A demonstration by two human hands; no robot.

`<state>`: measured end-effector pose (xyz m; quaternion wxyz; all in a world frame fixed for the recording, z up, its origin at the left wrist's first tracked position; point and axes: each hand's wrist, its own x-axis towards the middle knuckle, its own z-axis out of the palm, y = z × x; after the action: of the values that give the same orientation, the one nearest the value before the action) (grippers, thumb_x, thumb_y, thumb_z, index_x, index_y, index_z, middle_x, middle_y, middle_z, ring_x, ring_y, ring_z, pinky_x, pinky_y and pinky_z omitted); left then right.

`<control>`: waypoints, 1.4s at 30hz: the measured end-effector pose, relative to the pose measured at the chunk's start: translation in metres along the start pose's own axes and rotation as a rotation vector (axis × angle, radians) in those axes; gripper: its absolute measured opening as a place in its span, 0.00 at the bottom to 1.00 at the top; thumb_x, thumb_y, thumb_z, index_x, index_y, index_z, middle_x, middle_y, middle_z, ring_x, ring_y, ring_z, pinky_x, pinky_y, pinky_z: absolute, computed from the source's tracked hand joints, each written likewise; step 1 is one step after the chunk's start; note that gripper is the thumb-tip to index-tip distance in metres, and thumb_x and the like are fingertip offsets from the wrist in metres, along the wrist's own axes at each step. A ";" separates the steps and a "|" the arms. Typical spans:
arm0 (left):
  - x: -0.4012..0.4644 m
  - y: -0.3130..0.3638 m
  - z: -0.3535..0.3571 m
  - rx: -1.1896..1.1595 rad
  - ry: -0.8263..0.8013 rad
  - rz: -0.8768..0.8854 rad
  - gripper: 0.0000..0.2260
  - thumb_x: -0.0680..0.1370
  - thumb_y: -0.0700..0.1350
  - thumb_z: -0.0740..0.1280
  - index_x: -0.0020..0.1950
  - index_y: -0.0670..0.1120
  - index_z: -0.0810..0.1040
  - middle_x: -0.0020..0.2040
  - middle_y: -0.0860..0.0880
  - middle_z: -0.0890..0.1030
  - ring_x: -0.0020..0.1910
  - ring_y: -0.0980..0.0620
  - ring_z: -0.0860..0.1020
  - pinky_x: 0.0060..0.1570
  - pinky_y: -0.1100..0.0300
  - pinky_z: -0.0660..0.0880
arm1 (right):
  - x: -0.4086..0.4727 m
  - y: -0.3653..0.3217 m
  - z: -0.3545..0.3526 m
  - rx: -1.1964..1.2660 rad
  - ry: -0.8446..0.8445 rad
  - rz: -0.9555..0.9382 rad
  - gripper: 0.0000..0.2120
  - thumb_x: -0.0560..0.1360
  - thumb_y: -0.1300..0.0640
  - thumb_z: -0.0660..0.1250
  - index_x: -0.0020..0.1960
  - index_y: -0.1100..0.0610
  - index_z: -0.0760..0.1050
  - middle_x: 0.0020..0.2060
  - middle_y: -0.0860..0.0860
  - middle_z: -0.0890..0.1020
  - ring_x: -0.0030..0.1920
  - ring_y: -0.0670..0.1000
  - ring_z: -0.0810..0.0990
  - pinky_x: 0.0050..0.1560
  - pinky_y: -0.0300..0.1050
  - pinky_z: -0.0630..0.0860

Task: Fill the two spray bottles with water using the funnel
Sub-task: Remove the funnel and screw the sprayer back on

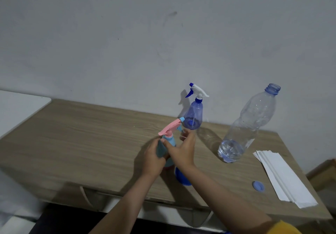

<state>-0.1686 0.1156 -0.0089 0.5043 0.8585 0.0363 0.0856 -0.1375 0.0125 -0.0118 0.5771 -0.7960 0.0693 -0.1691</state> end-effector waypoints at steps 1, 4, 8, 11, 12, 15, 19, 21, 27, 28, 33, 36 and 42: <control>-0.003 -0.001 -0.001 -0.003 -0.019 0.003 0.23 0.71 0.37 0.71 0.64 0.49 0.74 0.58 0.52 0.79 0.50 0.58 0.75 0.39 0.81 0.66 | 0.001 0.001 0.001 -0.031 -0.004 0.000 0.41 0.62 0.45 0.79 0.67 0.55 0.62 0.59 0.47 0.67 0.59 0.45 0.70 0.57 0.40 0.71; -0.017 -0.004 -0.006 -0.063 -0.033 0.031 0.26 0.70 0.36 0.72 0.66 0.50 0.72 0.56 0.56 0.79 0.50 0.62 0.74 0.40 0.82 0.65 | 0.001 0.000 0.009 -0.097 -0.054 -0.050 0.41 0.66 0.48 0.76 0.71 0.57 0.59 0.60 0.47 0.65 0.61 0.45 0.68 0.57 0.40 0.70; -0.031 -0.017 -0.015 -0.091 -0.002 0.019 0.25 0.70 0.37 0.72 0.67 0.45 0.72 0.58 0.54 0.78 0.59 0.58 0.76 0.45 0.84 0.64 | 0.002 -0.008 0.017 -0.097 -0.088 -0.207 0.18 0.73 0.56 0.69 0.59 0.60 0.68 0.46 0.51 0.74 0.41 0.46 0.72 0.44 0.50 0.74; -0.034 -0.035 -0.031 0.018 0.092 0.044 0.24 0.71 0.42 0.72 0.66 0.43 0.73 0.61 0.50 0.78 0.58 0.60 0.73 0.46 0.85 0.62 | 0.006 -0.015 0.017 -0.184 -0.200 -0.303 0.13 0.72 0.59 0.67 0.55 0.59 0.70 0.41 0.50 0.74 0.38 0.49 0.74 0.42 0.51 0.75; -0.034 -0.040 -0.039 0.050 0.126 0.038 0.23 0.72 0.44 0.72 0.65 0.43 0.73 0.61 0.49 0.78 0.57 0.59 0.74 0.46 0.83 0.63 | 0.007 -0.019 0.017 -0.211 -0.247 -0.320 0.12 0.72 0.61 0.66 0.54 0.59 0.71 0.40 0.51 0.74 0.37 0.50 0.74 0.41 0.51 0.74; -0.032 -0.060 -0.063 0.155 0.215 0.019 0.24 0.72 0.52 0.66 0.64 0.41 0.74 0.60 0.43 0.78 0.59 0.47 0.77 0.55 0.66 0.70 | 0.004 -0.032 0.022 -0.250 -0.401 -0.306 0.07 0.69 0.64 0.65 0.46 0.60 0.71 0.35 0.53 0.74 0.34 0.52 0.73 0.39 0.51 0.72; -0.030 -0.089 -0.086 0.312 0.264 -0.014 0.32 0.69 0.59 0.59 0.63 0.37 0.73 0.58 0.38 0.78 0.59 0.39 0.76 0.60 0.49 0.72 | -0.010 -0.038 0.033 -0.320 -0.544 -0.198 0.05 0.70 0.63 0.66 0.44 0.64 0.74 0.38 0.57 0.79 0.41 0.59 0.78 0.43 0.49 0.73; -0.031 -0.101 -0.094 0.386 0.232 -0.060 0.35 0.69 0.60 0.58 0.64 0.36 0.72 0.60 0.37 0.77 0.60 0.38 0.75 0.61 0.47 0.71 | -0.021 -0.036 0.040 -0.369 -0.610 -0.115 0.05 0.71 0.61 0.65 0.44 0.63 0.75 0.36 0.55 0.78 0.40 0.57 0.77 0.44 0.49 0.73; -0.039 -0.121 -0.102 0.478 0.152 -0.120 0.38 0.68 0.62 0.56 0.67 0.34 0.69 0.63 0.35 0.74 0.64 0.36 0.71 0.65 0.45 0.67 | -0.040 -0.031 0.050 -0.475 -0.750 0.135 0.08 0.74 0.56 0.63 0.47 0.60 0.76 0.41 0.56 0.78 0.41 0.53 0.76 0.40 0.42 0.69; -0.041 -0.123 -0.102 0.480 0.145 -0.128 0.39 0.68 0.62 0.55 0.68 0.34 0.68 0.64 0.35 0.73 0.65 0.36 0.70 0.66 0.45 0.66 | -0.042 -0.029 0.051 -0.475 -0.764 0.171 0.07 0.74 0.56 0.63 0.46 0.60 0.75 0.41 0.56 0.78 0.41 0.53 0.76 0.41 0.44 0.70; -0.049 -0.132 -0.105 0.449 0.126 -0.158 0.40 0.67 0.62 0.55 0.67 0.33 0.68 0.65 0.34 0.72 0.66 0.35 0.70 0.67 0.44 0.65 | -0.052 -0.030 0.058 -0.455 -0.860 0.167 0.07 0.71 0.54 0.65 0.38 0.56 0.72 0.34 0.52 0.75 0.36 0.51 0.74 0.39 0.43 0.68; -0.048 -0.140 -0.105 0.421 0.083 -0.203 0.36 0.68 0.59 0.58 0.63 0.30 0.72 0.59 0.31 0.76 0.59 0.32 0.75 0.59 0.39 0.71 | -0.063 -0.030 0.063 -0.475 -0.928 0.148 0.09 0.71 0.53 0.67 0.35 0.55 0.71 0.35 0.52 0.75 0.37 0.50 0.73 0.35 0.41 0.66; -0.051 -0.146 -0.104 0.462 0.052 -0.191 0.34 0.68 0.57 0.60 0.59 0.29 0.74 0.53 0.31 0.79 0.53 0.32 0.79 0.51 0.39 0.75 | -0.063 -0.020 0.051 -0.469 -0.970 0.243 0.06 0.71 0.54 0.65 0.37 0.54 0.72 0.35 0.51 0.75 0.36 0.48 0.74 0.35 0.40 0.68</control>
<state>-0.2348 0.2685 -0.0919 0.2995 0.9411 0.1490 0.0488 -0.1799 0.0840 -0.0188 0.3653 -0.8762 -0.0773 0.3046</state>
